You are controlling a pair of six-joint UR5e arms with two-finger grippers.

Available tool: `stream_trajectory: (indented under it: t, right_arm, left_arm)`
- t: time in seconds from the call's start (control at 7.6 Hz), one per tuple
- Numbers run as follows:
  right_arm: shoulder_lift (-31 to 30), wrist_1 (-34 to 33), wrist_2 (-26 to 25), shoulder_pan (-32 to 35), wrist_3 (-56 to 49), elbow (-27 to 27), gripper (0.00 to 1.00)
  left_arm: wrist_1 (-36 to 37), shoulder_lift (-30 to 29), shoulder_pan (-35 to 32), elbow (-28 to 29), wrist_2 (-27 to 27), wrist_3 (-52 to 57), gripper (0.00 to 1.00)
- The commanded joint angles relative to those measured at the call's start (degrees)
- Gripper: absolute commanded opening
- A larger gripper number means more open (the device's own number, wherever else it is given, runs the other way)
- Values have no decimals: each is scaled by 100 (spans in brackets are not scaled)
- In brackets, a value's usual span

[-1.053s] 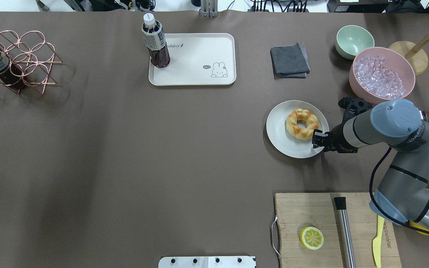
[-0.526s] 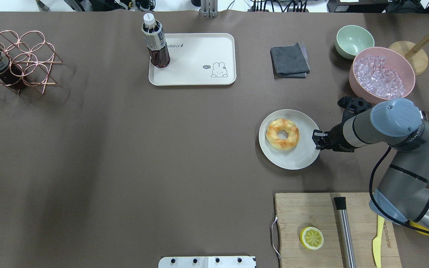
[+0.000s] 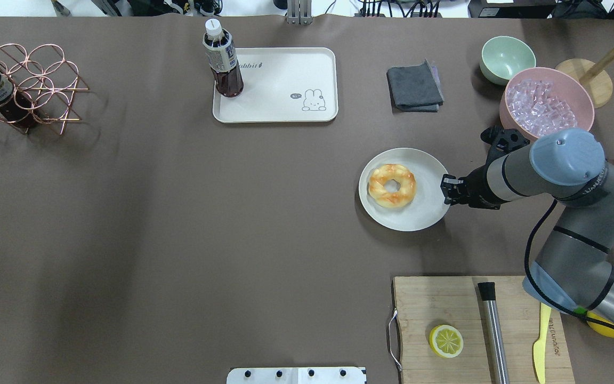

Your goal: Place donut on tray

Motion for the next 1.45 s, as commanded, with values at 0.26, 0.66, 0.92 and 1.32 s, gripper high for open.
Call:
stream_trajectory:
  t: [0.26, 0.66, 0.92, 1.32]
  right_arm:
    - [1001, -40, 35, 168, 984, -136, 0]
    - [2283, -41, 26, 211, 1380, -1311, 0]
    - [3240, -49, 35, 325, 1372, -2468, 0]
    - [3961, -49, 140, 510, 1302, -3454, 0]
  left_arm:
    - [0, 0, 0, 2, 0, 0, 98]
    - [0, 9, -18, -7, 0, 0, 98]
    - [0, 9, -79, -25, 0, 0, 98]
    - [0, 9, -80, -24, 8, 0, 98]
